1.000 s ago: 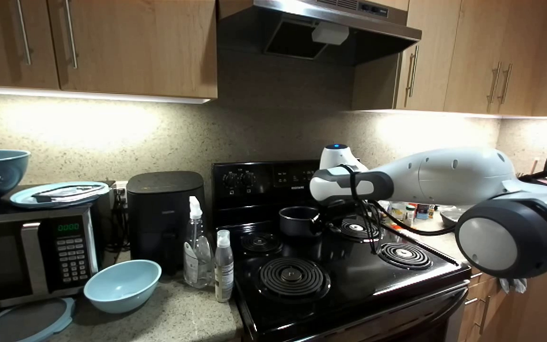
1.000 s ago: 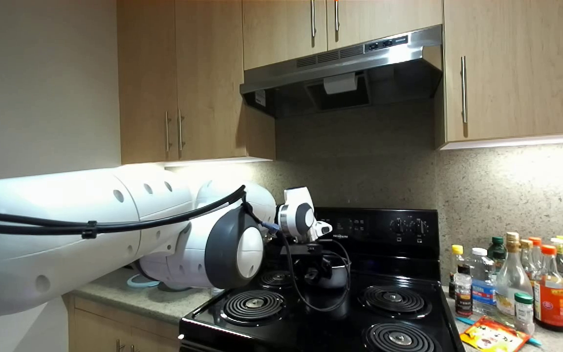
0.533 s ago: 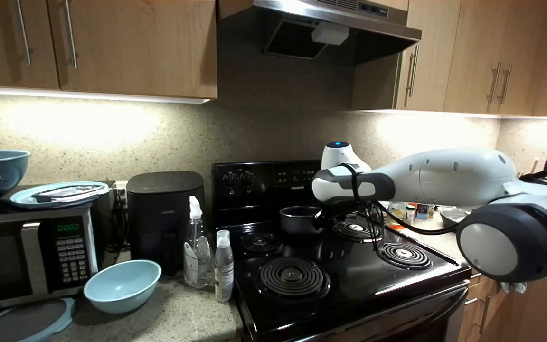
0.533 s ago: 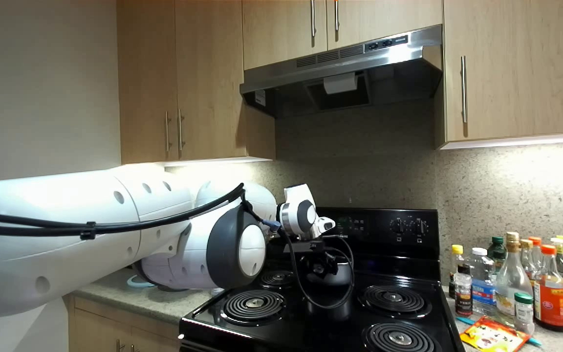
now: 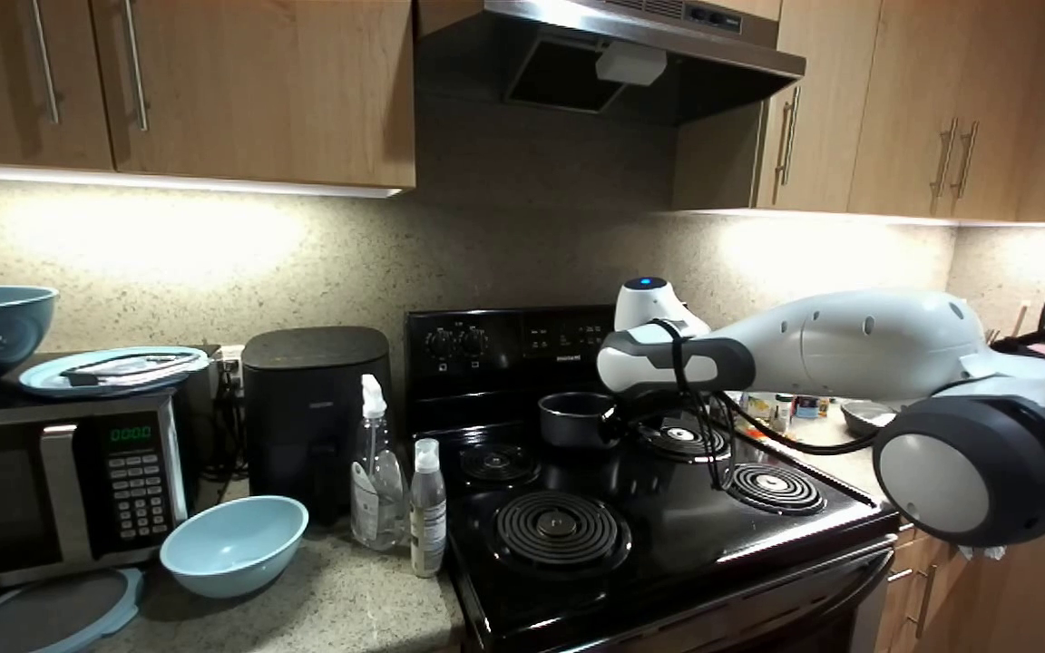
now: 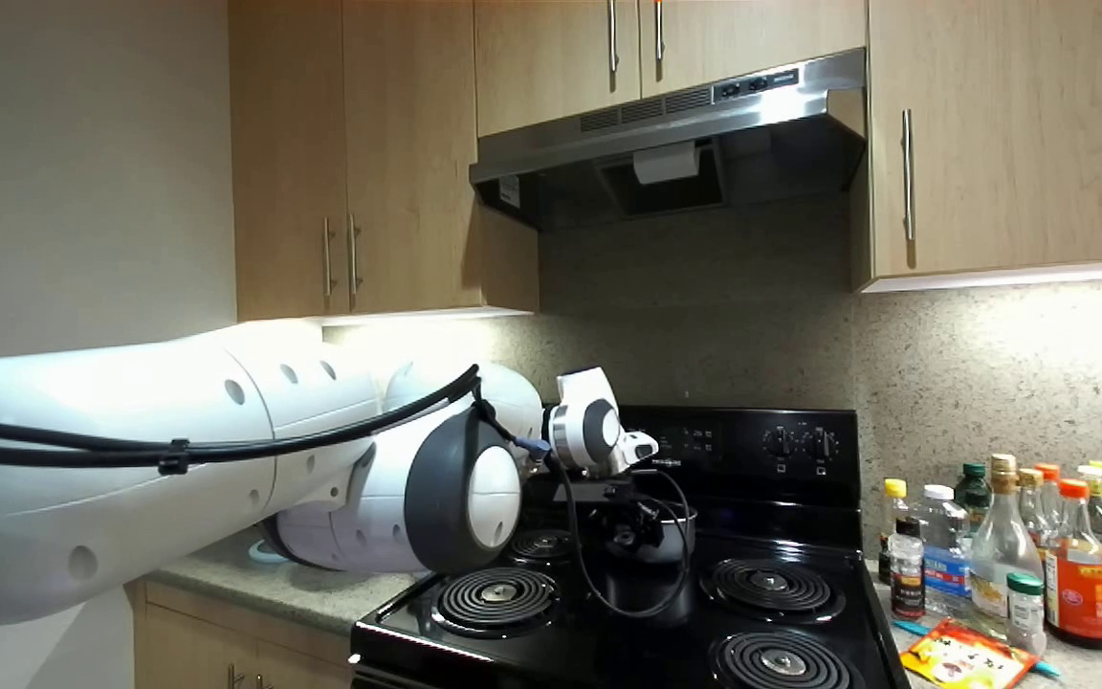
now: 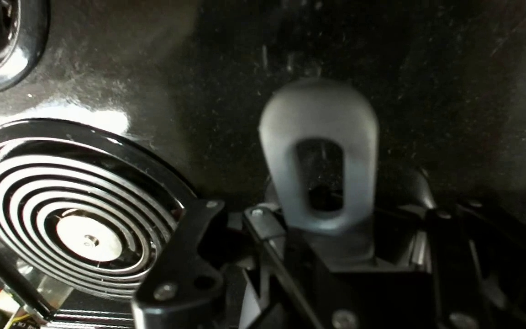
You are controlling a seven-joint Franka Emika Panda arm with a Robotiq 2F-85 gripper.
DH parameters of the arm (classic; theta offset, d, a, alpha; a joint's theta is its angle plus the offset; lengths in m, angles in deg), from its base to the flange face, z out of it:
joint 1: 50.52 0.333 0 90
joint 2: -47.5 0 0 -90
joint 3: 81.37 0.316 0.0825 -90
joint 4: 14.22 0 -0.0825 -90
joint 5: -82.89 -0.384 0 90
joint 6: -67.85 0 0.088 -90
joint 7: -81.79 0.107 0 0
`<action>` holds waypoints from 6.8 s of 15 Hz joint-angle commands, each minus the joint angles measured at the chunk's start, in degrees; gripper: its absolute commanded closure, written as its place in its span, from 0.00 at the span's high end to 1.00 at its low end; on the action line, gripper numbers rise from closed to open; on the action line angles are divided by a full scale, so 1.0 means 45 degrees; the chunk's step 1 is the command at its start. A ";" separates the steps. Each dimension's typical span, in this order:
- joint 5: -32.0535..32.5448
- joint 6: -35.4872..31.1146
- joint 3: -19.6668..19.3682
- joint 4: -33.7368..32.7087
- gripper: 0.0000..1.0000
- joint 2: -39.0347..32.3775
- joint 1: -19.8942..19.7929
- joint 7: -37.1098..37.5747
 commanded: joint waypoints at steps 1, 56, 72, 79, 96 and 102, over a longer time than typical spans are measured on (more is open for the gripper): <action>-0.0075 -0.0635 -0.0028 0.0000 0.00 -0.0085 -0.0043 0.0861; -0.1093 0.1241 0.0008 0.0115 0.00 -0.0289 -0.0495 0.3844; -0.0942 0.2297 -0.0147 0.0099 0.00 -0.0324 -0.0470 0.4078; -0.0355 0.2135 -0.0686 0.0217 0.00 -0.0282 0.0036 0.4565; 0.0439 0.0303 -0.1268 0.0653 0.00 -0.0387 0.1054 0.7298; 0.1639 -0.0162 -0.2197 0.0678 0.00 -0.0383 0.2435 0.7938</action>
